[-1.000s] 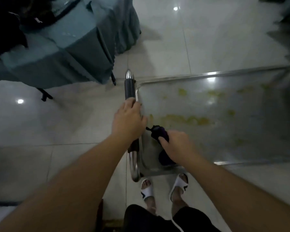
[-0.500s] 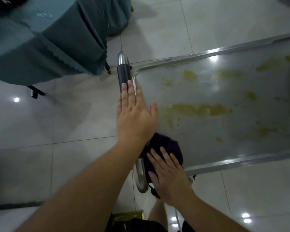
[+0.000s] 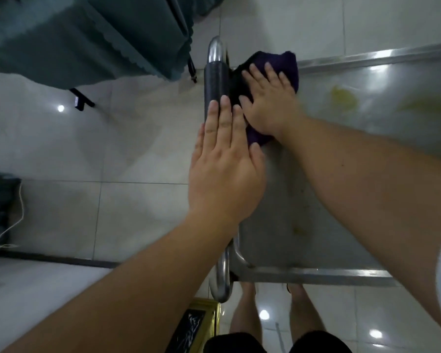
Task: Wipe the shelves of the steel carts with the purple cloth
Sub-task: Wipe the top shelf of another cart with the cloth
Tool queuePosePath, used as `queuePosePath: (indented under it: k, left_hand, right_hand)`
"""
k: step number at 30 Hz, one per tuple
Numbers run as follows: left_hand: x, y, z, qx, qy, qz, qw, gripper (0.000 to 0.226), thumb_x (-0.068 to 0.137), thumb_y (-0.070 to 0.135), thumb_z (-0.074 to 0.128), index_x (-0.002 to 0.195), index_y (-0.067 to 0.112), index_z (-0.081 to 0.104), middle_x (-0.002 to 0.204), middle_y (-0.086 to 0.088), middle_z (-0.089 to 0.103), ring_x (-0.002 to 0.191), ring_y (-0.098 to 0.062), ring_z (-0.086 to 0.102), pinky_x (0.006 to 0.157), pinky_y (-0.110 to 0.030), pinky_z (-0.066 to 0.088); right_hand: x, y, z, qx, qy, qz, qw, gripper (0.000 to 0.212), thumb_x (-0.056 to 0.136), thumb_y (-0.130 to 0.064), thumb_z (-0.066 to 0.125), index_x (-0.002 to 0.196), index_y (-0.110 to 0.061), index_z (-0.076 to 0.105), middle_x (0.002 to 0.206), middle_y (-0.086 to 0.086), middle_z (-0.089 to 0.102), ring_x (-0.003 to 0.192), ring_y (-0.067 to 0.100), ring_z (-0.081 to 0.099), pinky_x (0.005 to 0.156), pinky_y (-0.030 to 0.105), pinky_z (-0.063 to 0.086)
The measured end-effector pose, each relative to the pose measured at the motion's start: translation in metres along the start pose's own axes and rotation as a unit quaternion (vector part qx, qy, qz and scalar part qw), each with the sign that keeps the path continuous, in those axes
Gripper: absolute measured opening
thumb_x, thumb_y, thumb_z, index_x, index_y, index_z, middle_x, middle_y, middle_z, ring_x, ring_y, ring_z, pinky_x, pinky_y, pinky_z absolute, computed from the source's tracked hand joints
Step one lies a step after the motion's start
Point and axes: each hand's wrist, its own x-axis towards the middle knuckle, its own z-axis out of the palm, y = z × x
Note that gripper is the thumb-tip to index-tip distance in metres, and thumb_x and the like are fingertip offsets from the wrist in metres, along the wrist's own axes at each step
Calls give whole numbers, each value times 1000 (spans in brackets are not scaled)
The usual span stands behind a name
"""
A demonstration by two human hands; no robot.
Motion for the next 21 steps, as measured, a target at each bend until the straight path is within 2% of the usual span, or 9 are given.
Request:
queuePosePath:
  k: [5,9,12,14,17,21]
  left_hand:
    - [-3,3,-2,18,11,-7,1000,68,110,41,22,169,11,10,178,-7,-1,163,-17,-8,131,-36,-5]
    - [-4,5,-8,9,-23,-8,1000,69,110,43,18,169,12,-1,178,-5,-10,162,-14,-17,130,-35,-9]
    - [-5,3,-11,9,-42,-7,999,70,109,45,13,169,14,-6,177,-4,-17,160,-13,-22,131,-38,-7]
    - [-7,4,-13,7,-48,-9,999,71,108,46,11,169,13,-6,176,-4,-17,160,-13,-23,131,-37,-8]
    - [-8,6,-16,9,-50,-15,999,71,108,45,14,169,12,-4,176,-4,-17,160,-13,-23,130,-35,-10]
    - [-9,6,-16,11,-44,-15,999,69,111,42,20,169,11,-2,177,-5,-14,161,-13,-21,130,-34,-12]
  right_hand:
    - [-47,-1,7,-13,-6,-27,1000,67,106,-52,27,166,-23,21,174,-3,15,161,23,6,129,46,3]
    - [-181,7,37,-7,30,-41,999,65,107,-51,34,164,-21,29,171,-1,26,160,25,14,128,50,15]
    - [-302,17,76,-11,4,-53,999,66,108,-53,31,166,-24,21,174,-5,16,161,23,10,125,54,23]
    - [-350,28,90,-13,-13,-47,999,67,107,-54,32,167,-26,20,174,-7,13,161,23,13,122,54,28]
    - [-340,42,87,-20,-14,-67,997,65,107,-53,34,166,-27,23,173,-8,17,160,22,15,123,53,28]
    - [-250,56,59,-26,43,-74,996,61,107,-48,41,162,-24,35,168,-4,33,158,22,24,126,49,23]
